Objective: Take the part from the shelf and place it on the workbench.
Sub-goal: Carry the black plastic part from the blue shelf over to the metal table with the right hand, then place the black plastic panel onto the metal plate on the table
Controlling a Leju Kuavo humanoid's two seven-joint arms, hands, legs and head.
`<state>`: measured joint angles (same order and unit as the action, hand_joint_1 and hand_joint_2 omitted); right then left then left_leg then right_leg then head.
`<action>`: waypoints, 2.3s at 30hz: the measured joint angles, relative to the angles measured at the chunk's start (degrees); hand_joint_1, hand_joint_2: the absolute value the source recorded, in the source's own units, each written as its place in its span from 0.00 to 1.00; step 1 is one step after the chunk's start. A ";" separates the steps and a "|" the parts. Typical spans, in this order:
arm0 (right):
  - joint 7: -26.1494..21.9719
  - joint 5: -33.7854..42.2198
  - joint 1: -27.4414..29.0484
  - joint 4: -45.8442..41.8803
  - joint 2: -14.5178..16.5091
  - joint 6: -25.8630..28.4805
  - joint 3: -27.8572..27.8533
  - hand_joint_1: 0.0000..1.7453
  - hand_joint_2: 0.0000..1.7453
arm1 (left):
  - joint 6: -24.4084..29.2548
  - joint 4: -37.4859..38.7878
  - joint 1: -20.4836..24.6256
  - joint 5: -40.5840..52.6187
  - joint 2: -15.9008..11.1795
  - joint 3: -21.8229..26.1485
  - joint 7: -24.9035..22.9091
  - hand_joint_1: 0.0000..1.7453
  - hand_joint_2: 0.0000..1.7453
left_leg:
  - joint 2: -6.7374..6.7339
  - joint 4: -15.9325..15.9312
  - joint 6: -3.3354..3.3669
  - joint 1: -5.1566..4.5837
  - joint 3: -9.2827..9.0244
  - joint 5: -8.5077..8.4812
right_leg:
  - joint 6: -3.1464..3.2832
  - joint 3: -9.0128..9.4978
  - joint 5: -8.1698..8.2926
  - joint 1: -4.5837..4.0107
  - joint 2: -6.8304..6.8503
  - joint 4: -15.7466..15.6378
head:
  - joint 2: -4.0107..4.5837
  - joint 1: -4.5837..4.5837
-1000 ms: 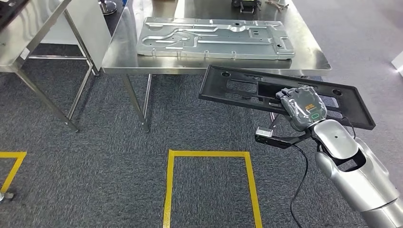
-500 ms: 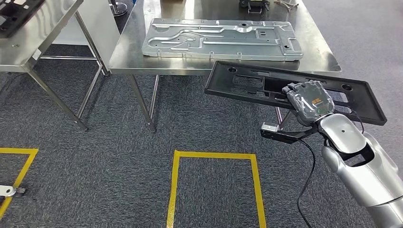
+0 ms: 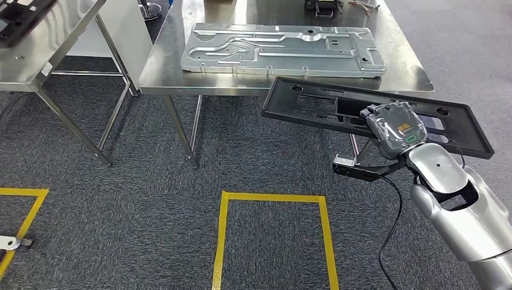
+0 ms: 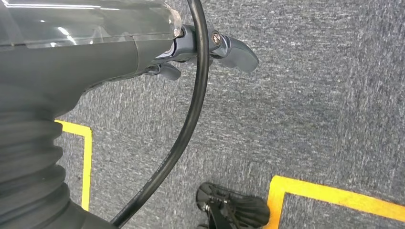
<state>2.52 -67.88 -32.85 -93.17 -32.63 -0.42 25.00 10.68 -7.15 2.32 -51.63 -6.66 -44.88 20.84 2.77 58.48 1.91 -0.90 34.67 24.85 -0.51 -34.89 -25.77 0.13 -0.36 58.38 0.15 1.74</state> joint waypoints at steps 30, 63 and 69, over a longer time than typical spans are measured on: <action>-2.43 6.54 -4.45 -1.98 -2.34 -3.27 2.50 0.96 1.00 | 0.56 -0.04 0.04 -3.32 -0.15 -0.19 -2.80 0.00 1.00 | -2.07 12.94 -2.17 0.67 4.39 7.76 | 1.40 1.27 -0.70 0.66 0.52 -0.47 | 0.00 0.01; 0.37 10.38 -11.47 -3.70 -3.30 -5.87 9.07 0.96 1.00 | -0.03 -0.28 0.18 -5.34 -1.60 -0.25 -7.97 0.00 1.00 | -2.10 12.02 -2.78 1.12 3.32 7.73 | 1.21 0.23 0.00 0.90 0.49 0.13 | 0.00 0.02; 1.81 5.61 -11.21 -2.07 -1.05 -3.81 10.54 0.96 1.00 | -7.99 -0.31 -0.23 -2.93 -2.41 -2.00 -10.28 0.00 1.00 | -2.54 2.98 -2.27 1.05 3.17 -2.33 | 0.82 3.67 -2.91 0.68 0.46 0.18 | 0.00 0.00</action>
<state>4.33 -62.27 -44.07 -95.24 -33.67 -4.23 35.55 2.69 -7.45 2.09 -54.56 -9.07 -46.87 10.56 0.22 61.47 -0.36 0.15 37.84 22.52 0.31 -31.22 -28.68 0.82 0.10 58.55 0.15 1.74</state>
